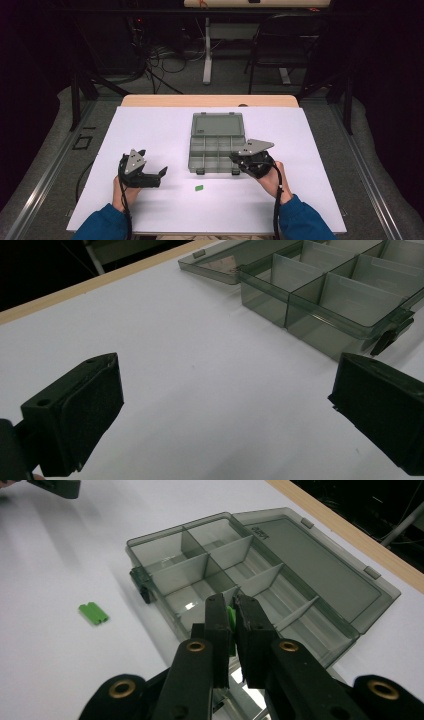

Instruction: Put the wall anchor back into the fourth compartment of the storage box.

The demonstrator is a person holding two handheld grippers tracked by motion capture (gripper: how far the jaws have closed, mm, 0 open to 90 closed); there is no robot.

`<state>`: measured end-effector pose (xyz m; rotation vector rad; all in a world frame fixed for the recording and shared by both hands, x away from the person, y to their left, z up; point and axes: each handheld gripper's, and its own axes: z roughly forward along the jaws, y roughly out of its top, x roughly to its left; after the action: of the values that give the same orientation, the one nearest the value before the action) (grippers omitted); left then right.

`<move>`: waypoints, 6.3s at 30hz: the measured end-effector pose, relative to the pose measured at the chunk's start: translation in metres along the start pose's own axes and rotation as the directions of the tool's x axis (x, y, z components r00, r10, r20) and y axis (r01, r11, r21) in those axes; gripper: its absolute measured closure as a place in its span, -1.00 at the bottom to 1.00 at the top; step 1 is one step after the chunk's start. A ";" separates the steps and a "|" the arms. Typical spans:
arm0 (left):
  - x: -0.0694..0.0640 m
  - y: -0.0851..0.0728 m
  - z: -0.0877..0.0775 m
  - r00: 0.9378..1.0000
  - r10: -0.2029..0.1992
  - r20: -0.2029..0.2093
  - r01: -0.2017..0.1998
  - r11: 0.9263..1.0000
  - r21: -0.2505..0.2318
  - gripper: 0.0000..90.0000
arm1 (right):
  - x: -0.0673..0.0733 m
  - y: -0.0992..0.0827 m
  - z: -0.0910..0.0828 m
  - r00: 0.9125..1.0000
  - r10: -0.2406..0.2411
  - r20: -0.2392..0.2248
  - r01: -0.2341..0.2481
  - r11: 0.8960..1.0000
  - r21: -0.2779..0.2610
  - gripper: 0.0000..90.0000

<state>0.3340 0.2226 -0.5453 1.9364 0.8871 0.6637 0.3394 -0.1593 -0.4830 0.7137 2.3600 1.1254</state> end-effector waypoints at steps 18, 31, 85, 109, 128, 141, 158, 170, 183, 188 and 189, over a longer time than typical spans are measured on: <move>0.000 0.000 -0.001 1.000 0.004 -0.006 -0.004 1.000 -0.003 -1.00 | -0.031 0.005 0.013 0.997 0.055 0.059 -0.056 0.998 0.020 0.88; 0.000 0.000 -0.001 1.000 0.006 -0.005 -0.006 1.000 -0.004 -1.00 | -0.048 0.003 0.032 0.994 0.080 0.074 -0.084 0.995 0.054 0.88; 0.000 0.000 -0.003 1.000 0.004 -0.012 -0.004 1.000 -0.007 -1.00 | -0.027 0.006 0.022 0.995 0.098 0.008 -0.099 0.995 0.022 -0.78; 0.001 0.000 -0.003 1.000 0.007 -0.015 -0.007 1.000 -0.008 -1.00 | 0.015 0.015 0.018 0.999 0.018 -0.037 -0.017 1.000 0.016 -1.00; 0.001 0.001 -0.004 1.000 0.007 -0.015 -0.007 1.000 -0.011 -1.00 | 0.046 0.017 0.027 0.993 -0.039 -0.113 0.042 0.999 0.022 -1.00; 0.000 0.001 -0.004 1.000 0.008 -0.016 -0.008 1.000 -0.013 -1.00 | 0.063 0.017 0.034 0.985 -0.059 -0.163 0.065 0.997 0.031 -1.00; 0.000 0.001 -0.004 1.000 0.012 -0.016 -0.012 1.000 -0.012 -1.00 | 0.080 0.014 0.049 0.970 -0.087 -0.229 0.101 0.993 0.053 -0.99; 0.000 0.001 -0.004 1.000 0.011 -0.017 -0.011 1.000 -0.011 -1.00 | 0.087 0.007 0.063 0.963 -0.097 -0.251 0.120 0.989 0.080 -0.72; 0.000 0.001 -0.003 1.000 0.012 -0.017 -0.012 1.000 -0.010 -1.00 | 0.092 0.000 0.076 0.955 -0.126 -0.269 0.157 0.983 0.095 -0.06; 0.000 0.001 -0.003 1.000 0.010 -0.015 -0.010 1.000 -0.009 -1.00 | 0.094 -0.002 0.081 0.954 -0.122 -0.274 0.158 0.981 0.112 0.20; 0.000 0.001 -0.003 1.000 0.014 -0.016 -0.014 1.000 -0.008 -1.00 | 0.094 -0.003 0.081 0.952 -0.125 -0.279 0.161 0.981 0.111 0.23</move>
<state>0.3320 0.2238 -0.5430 1.9344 0.8804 0.6905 0.3124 -0.0563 -0.5469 0.4433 2.6886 1.0686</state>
